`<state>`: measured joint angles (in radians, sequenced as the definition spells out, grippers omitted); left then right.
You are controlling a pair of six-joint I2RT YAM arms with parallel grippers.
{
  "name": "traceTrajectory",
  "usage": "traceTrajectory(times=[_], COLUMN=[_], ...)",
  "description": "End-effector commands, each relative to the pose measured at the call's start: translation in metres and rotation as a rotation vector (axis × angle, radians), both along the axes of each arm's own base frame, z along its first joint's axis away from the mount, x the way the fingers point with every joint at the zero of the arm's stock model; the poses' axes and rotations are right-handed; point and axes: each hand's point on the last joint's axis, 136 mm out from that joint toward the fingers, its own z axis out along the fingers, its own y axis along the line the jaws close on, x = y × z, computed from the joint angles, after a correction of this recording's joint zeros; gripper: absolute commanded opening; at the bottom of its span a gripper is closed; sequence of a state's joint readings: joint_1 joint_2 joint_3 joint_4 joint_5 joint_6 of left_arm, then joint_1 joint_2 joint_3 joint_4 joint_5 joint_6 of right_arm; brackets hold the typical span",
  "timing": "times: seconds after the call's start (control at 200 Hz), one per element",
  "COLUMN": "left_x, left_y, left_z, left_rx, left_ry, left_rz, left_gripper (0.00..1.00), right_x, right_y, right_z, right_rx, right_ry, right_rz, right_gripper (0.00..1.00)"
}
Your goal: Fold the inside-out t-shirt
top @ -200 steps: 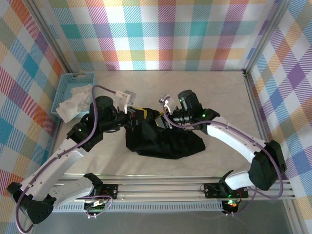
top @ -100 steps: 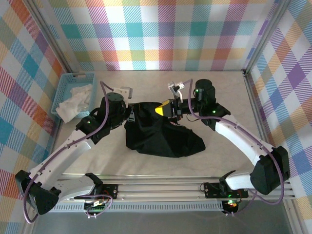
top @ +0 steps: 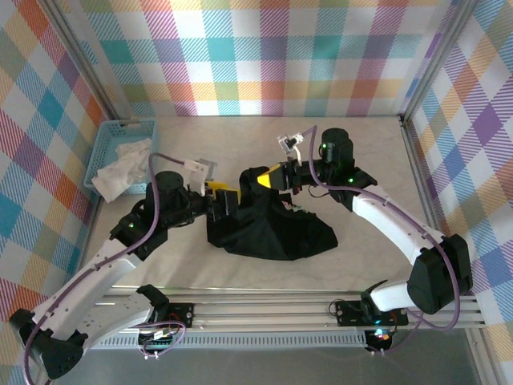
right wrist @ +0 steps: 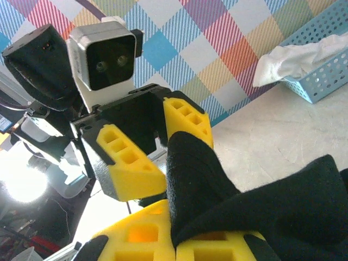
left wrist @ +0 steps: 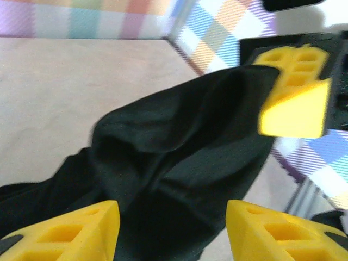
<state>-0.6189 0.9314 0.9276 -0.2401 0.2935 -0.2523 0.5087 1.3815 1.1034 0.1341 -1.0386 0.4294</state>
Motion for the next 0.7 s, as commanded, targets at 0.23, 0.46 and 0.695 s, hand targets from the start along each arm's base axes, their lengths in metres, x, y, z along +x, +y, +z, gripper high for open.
traceTrajectory(times=[0.23, 0.46, 0.695], left_x=[0.005, 0.008, 0.015], left_y=[-0.045, -0.054, -0.055], left_z=[0.007, 0.000, 0.001], left_rx=[-0.051, -0.041, -0.034], left_ry=[-0.062, -0.067, -0.086], left_rz=[-0.230, -0.270, -0.259], left_gripper=[0.52, 0.57, 0.38], right_x=[-0.006, -0.006, -0.007], right_y=[-0.005, -0.006, -0.007], right_z=[0.015, 0.017, 0.019], right_rx=[0.015, 0.018, 0.015], right_ry=[-0.053, -0.058, -0.061], right_rz=[0.024, 0.022, 0.019], right_gripper=[0.00, 0.00, 0.00])
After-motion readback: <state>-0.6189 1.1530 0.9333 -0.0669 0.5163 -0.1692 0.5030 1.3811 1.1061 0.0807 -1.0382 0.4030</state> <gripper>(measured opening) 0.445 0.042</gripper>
